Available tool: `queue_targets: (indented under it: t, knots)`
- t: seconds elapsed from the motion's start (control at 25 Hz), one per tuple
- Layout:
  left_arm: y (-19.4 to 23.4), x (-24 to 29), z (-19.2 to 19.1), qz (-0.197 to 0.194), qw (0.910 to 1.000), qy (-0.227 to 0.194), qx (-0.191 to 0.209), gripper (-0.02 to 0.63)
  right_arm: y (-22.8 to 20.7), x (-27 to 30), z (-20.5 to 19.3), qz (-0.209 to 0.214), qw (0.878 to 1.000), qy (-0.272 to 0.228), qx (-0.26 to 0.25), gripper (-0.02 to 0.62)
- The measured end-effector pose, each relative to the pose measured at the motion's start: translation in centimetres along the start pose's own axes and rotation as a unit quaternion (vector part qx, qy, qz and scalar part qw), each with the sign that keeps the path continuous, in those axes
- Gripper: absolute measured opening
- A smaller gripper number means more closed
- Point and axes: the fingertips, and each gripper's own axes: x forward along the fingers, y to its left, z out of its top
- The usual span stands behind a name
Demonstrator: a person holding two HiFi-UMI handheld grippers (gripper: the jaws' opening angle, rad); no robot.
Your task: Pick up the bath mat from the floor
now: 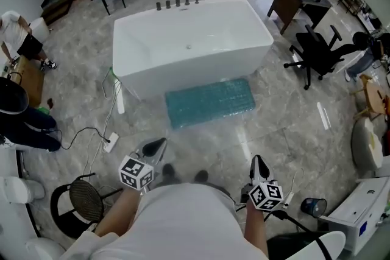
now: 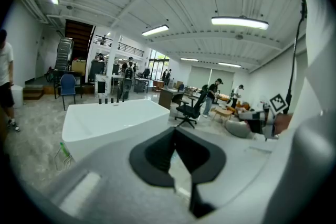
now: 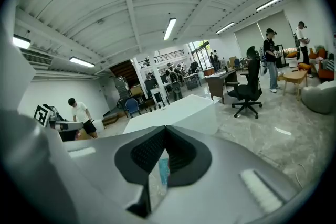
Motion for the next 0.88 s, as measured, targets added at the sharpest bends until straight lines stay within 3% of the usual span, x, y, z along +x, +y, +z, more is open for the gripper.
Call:
queue_targets:
  t: [0.44,0.88]
  knots:
    - [-3.2,3.1,-1.3,0.025,0.9996,0.008,-0.011,0.003,-5.5,-1.2,0.4,0.009,1.000,0.012,-0.005,0.005]
    - [-4.0,6.3,-1.4,0.013,0.9997,0.011,-0.016,0.003,-6.5,0.2,0.6,0.015,1.000,0.018,-0.005,0.005]
